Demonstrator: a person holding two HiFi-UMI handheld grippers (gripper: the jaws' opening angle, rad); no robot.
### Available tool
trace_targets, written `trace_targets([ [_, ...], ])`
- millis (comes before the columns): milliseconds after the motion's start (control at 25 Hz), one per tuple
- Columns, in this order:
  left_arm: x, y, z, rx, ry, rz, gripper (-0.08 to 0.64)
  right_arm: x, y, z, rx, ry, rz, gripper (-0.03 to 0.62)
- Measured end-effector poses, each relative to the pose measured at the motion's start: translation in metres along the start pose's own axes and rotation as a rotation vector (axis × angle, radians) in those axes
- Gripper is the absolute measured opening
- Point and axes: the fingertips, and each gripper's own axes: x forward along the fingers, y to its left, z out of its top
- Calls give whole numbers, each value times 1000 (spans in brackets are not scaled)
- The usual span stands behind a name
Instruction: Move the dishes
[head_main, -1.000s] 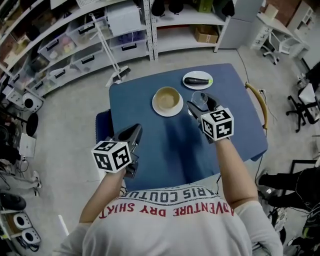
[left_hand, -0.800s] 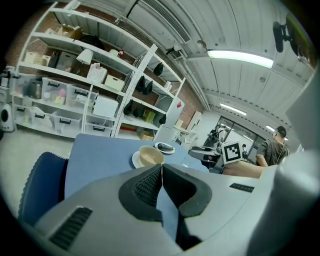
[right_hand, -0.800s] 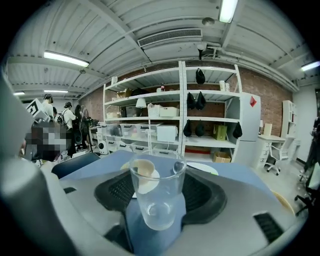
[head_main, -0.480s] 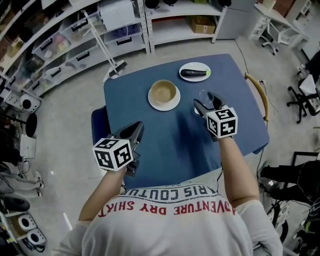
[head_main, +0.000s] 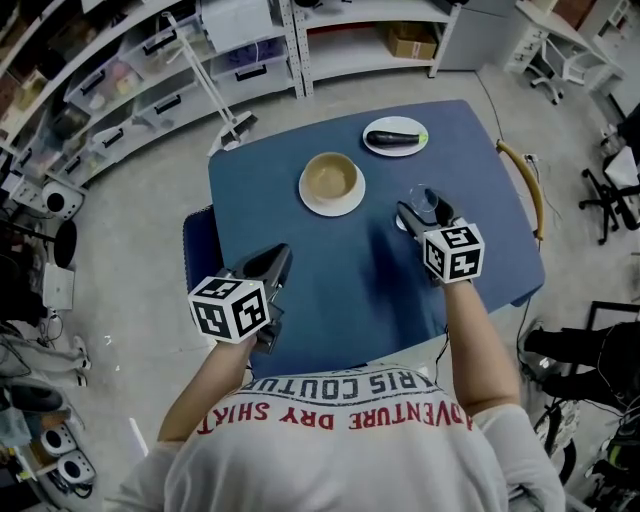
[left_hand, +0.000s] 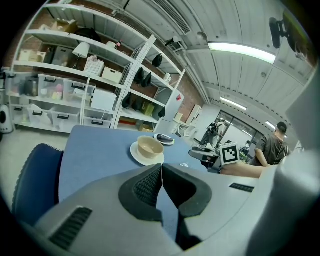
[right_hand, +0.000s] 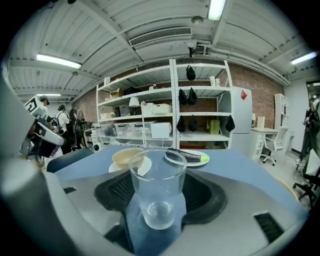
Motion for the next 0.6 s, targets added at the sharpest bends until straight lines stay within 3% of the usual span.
trace_targets([
  [440,-3,-5,-9,-5,3,-15,29,-5,0,-5,8,-12,-37,291],
  [600,-11,-6,-1,-6,-14,-21,29,-18,-1,9,5,-39,-66,313],
])
